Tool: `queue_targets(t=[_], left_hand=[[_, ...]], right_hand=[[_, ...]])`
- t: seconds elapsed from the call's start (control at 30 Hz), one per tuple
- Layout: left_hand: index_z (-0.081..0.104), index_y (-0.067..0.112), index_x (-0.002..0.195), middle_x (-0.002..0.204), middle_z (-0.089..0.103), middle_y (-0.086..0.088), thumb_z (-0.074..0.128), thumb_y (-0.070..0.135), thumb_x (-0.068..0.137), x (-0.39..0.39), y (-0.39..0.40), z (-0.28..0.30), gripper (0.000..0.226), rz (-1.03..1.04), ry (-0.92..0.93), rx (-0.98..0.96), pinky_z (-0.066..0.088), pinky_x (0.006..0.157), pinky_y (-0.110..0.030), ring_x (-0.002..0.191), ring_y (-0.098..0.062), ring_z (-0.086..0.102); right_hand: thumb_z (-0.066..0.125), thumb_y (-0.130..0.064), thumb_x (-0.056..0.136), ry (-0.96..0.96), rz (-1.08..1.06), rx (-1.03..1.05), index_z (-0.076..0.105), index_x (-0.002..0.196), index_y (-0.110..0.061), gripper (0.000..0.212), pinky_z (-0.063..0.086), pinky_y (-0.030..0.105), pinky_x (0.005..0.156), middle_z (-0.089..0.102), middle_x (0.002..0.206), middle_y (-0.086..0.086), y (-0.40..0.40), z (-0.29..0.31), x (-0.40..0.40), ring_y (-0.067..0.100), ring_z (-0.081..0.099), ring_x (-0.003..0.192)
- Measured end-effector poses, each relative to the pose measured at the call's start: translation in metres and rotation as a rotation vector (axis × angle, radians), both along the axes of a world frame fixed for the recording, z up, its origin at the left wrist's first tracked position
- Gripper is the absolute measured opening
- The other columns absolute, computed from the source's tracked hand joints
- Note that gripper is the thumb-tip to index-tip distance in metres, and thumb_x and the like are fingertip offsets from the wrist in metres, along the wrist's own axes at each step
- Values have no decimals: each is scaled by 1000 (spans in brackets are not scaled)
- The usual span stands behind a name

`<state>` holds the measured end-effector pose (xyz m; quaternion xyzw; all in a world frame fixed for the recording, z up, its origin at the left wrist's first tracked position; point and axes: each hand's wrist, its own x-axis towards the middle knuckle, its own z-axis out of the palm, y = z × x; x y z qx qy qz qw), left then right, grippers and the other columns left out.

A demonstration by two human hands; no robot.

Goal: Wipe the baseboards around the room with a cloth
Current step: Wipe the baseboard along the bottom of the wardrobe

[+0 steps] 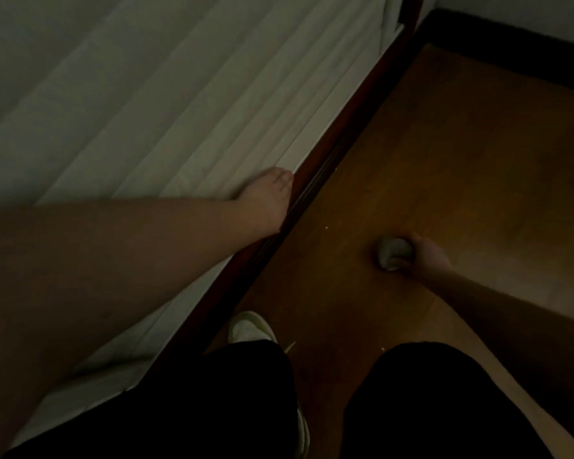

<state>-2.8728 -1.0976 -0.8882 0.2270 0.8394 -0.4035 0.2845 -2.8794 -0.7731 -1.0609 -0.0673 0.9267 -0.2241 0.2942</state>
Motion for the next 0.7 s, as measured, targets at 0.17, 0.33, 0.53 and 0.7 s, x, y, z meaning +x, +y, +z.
queue_targets(t=[0.17, 0.33, 0.53, 0.7], left_hand=[[0, -8, 153, 162, -1, -28, 28, 50, 105, 0, 5, -2, 81, 68, 29, 104, -2, 121, -50, 151, -40, 0], [5, -7, 154, 160, -5, -32, 30, 61, 100, -6, -3, -18, 91, -56, 102, -34, -10, 118, -57, 149, -46, -5], [-2, -9, 152, 157, -15, -36, 23, 61, 101, -24, -9, -51, 90, -193, 138, -162, -18, 114, -58, 147, -48, -15], [-1, -13, 151, 158, -14, -35, 23, 52, 104, -27, -4, -43, 84, -131, 132, -106, -14, 117, -52, 149, -45, -12]], right_hand=[[72, -33, 87, -112, 341, 253, 56, 127, -11, 49, 46, 38, 93, 60, 125, 14, -41, 65, -50, 32, 58, 115], [72, -37, 88, 30, 365, 16, 48, 137, -22, 56, 43, 34, 84, 53, 126, 12, -51, 80, -87, 33, 57, 109], [73, -37, 86, 111, 254, -173, 49, 138, -16, 61, 43, 39, 91, 51, 125, 14, -72, 17, -88, 33, 51, 113], [74, -45, 82, 199, 244, -353, 58, 114, -13, 48, 40, 33, 80, 51, 103, 5, -122, 9, -74, 25, 54, 97]])
